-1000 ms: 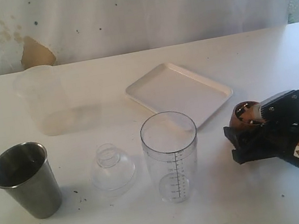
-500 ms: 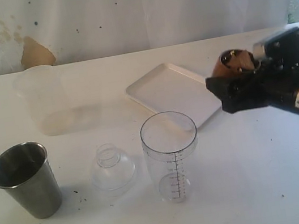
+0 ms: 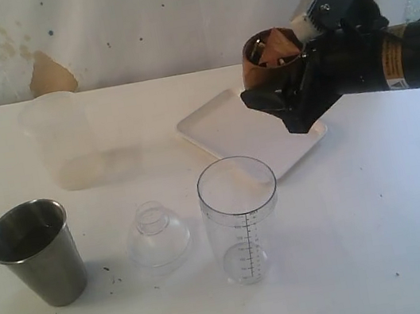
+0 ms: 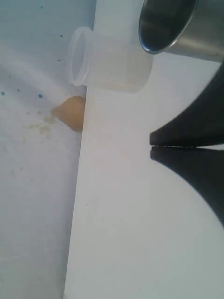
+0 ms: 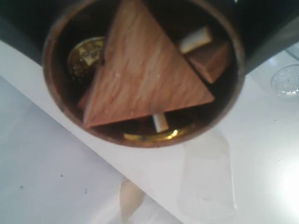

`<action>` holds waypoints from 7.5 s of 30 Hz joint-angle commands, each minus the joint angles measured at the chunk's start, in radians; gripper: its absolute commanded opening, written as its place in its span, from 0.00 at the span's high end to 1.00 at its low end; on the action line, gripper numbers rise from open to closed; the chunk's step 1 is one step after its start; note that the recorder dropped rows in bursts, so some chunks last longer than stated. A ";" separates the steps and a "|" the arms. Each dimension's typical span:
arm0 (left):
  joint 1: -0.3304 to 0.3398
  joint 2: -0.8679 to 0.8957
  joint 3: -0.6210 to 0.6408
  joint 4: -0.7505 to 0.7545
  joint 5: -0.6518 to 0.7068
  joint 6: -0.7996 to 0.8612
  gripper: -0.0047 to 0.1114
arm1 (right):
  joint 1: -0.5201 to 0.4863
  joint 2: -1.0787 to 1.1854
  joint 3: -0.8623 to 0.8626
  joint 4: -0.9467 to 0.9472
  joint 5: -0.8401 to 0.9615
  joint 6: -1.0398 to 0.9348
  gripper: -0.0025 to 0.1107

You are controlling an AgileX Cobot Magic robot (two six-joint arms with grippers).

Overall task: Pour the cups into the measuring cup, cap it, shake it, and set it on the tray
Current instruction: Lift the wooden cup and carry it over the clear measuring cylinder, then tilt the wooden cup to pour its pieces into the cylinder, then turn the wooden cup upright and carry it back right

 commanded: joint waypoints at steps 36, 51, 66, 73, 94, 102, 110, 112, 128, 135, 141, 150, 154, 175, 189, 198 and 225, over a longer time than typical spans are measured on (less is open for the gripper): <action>-0.006 -0.004 0.005 -0.001 0.002 0.000 0.95 | 0.112 -0.045 -0.019 -0.062 0.009 -0.819 0.98; -0.006 -0.004 0.005 -0.001 0.002 0.000 0.95 | 0.217 -0.055 -0.019 -0.062 0.187 -1.003 0.98; -0.006 -0.004 0.005 -0.001 0.002 0.000 0.95 | 0.222 -0.055 -0.019 -0.062 0.204 -1.176 0.98; -0.006 -0.004 0.005 -0.001 0.002 0.000 0.95 | 0.222 -0.055 -0.019 -0.062 0.204 -1.245 0.98; -0.006 -0.004 0.005 -0.001 0.002 0.000 0.95 | 0.280 -0.055 -0.019 -0.057 0.322 -1.300 0.98; -0.006 -0.004 0.005 -0.001 0.002 0.000 0.95 | 0.280 -0.070 -0.017 -0.061 0.308 -1.324 0.98; -0.006 -0.004 0.005 -0.001 0.002 0.000 0.95 | 0.280 -0.089 -0.015 -0.064 0.306 -1.324 0.98; -0.006 -0.004 0.005 -0.001 0.002 0.000 0.95 | 0.280 -0.090 -0.011 -0.064 0.306 -1.342 0.98; -0.006 -0.004 0.005 -0.001 0.002 0.000 0.95 | 0.280 -0.091 0.030 -0.064 0.313 -1.505 0.98; -0.006 -0.004 0.005 -0.001 0.002 0.000 0.95 | 0.280 -0.091 0.030 -0.064 0.307 -1.505 0.98; -0.006 -0.004 0.005 -0.001 0.002 0.000 0.95 | 0.280 -0.091 0.030 -0.064 0.302 -1.505 0.98; -0.006 -0.004 0.005 -0.001 0.002 0.000 0.95 | 0.280 -0.093 0.030 -0.064 0.288 -1.572 0.98; -0.006 -0.004 0.005 -0.001 0.002 0.000 0.95 | 0.299 -0.115 0.030 -0.064 0.321 -1.639 0.98; -0.006 -0.004 0.005 -0.001 0.002 0.000 0.95 | 0.379 -0.124 0.030 -0.064 0.457 -1.740 0.98; -0.006 -0.004 0.005 -0.001 0.002 0.000 0.95 | 0.379 -0.124 0.028 -0.047 0.481 -1.473 0.98; -0.006 -0.004 0.005 -0.001 0.002 0.000 0.95 | 0.235 -0.076 -0.103 0.246 0.513 -0.681 0.98; -0.006 -0.004 0.005 -0.001 0.002 0.000 0.95 | -0.291 0.539 -0.100 0.490 -0.026 -0.403 0.98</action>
